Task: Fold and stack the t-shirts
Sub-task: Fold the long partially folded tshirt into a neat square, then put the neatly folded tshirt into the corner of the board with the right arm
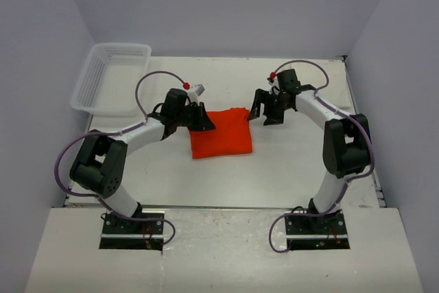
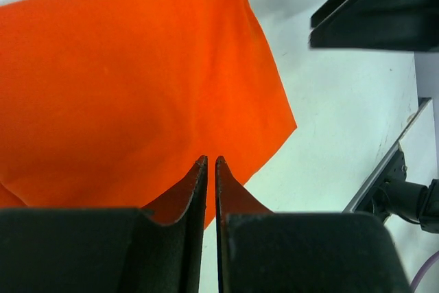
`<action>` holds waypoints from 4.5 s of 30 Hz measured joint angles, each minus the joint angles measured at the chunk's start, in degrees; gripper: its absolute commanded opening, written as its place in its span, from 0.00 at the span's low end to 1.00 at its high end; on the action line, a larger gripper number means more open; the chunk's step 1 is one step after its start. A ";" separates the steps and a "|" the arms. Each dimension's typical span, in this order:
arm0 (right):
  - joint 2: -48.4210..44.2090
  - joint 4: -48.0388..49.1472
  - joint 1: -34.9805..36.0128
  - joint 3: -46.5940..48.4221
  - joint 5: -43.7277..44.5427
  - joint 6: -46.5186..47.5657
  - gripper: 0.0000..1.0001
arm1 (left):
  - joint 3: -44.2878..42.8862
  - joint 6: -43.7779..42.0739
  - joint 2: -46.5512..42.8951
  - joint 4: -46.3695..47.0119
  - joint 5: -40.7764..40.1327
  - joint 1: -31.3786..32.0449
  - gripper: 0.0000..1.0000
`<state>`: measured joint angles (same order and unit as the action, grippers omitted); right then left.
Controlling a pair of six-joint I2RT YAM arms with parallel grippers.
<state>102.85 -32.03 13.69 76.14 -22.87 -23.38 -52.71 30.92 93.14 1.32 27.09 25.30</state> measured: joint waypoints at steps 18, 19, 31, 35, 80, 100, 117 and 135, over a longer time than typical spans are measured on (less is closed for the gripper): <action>8.17 4.02 -2.03 -4.22 -7.93 -2.01 0.80 | -3.67 -0.13 8.92 -6.34 -5.86 0.02 0.09; 8.44 4.11 -2.19 -4.57 -8.22 -2.19 0.80 | -3.76 -0.13 9.01 -6.73 -6.14 0.02 0.09; 8.33 7.93 -2.89 -8.24 -13.68 -5.84 0.79 | -4.17 -0.37 9.03 -7.19 -6.80 0.02 0.09; 7.96 8.59 -2.91 -8.87 -13.79 -6.19 0.79 | -4.17 -0.57 9.20 -7.19 -6.80 0.02 0.09; 14.08 12.50 8.17 -5.62 -11.96 -14.45 0.21 | -3.65 -0.61 11.65 -5.18 -4.44 -0.02 0.10; 14.10 9.90 7.37 -2.67 -9.84 -13.81 0.48 | -2.67 -1.62 11.65 -3.63 -2.27 -0.04 0.10; 14.05 9.92 1.90 -3.32 -12.92 -12.96 0.51 | -2.03 -1.66 11.63 -2.64 -1.70 -0.04 0.11; 17.07 8.17 3.52 -0.28 -15.91 -12.02 0.36 | -1.79 -2.05 11.63 -2.29 -0.85 -0.04 0.11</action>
<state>119.92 -23.86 17.21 75.85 -38.79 -35.40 -54.50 28.86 104.77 -0.97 26.24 25.26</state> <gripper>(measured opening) 0.426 0.110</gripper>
